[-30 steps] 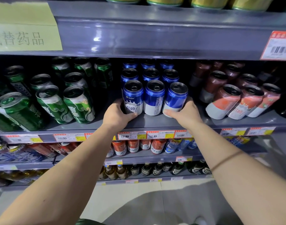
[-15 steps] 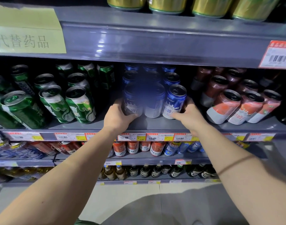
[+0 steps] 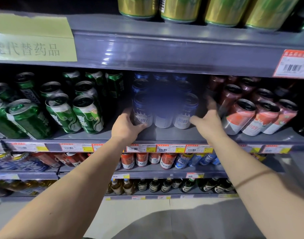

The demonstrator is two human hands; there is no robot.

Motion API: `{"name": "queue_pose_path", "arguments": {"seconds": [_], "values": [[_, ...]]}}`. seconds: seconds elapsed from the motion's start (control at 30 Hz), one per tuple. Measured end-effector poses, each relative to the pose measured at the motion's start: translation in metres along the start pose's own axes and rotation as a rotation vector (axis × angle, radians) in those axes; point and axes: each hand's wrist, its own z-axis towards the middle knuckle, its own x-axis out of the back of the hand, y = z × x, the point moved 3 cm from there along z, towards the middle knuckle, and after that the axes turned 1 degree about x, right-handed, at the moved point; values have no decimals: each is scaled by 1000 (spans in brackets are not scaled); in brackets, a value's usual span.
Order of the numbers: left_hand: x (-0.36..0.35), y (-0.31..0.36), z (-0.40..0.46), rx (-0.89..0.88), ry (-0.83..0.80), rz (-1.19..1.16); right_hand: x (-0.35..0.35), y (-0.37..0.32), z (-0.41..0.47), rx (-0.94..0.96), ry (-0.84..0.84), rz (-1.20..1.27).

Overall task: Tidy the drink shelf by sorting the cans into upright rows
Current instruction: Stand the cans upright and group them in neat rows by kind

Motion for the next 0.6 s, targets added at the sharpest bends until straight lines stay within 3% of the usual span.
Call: {"name": "queue_pose_path", "arguments": {"seconds": [0.07,0.1,0.27,0.5,0.6], "values": [[1,1,-1,-2,-3,-4,3,-29,-6,189,173,-28],[1,2,-1,-1,-6,-6,1,-45,-7,286,182,-113],[2,2,-3,-1,-17,-15,-29,-86,3,609,-251,-898],[4,5,-5,5,-23,-29,-30,-89,10,580,-218,-926],[5,5,-5,11,-22,-19,-26,-82,12,546,-310,-893]]}}
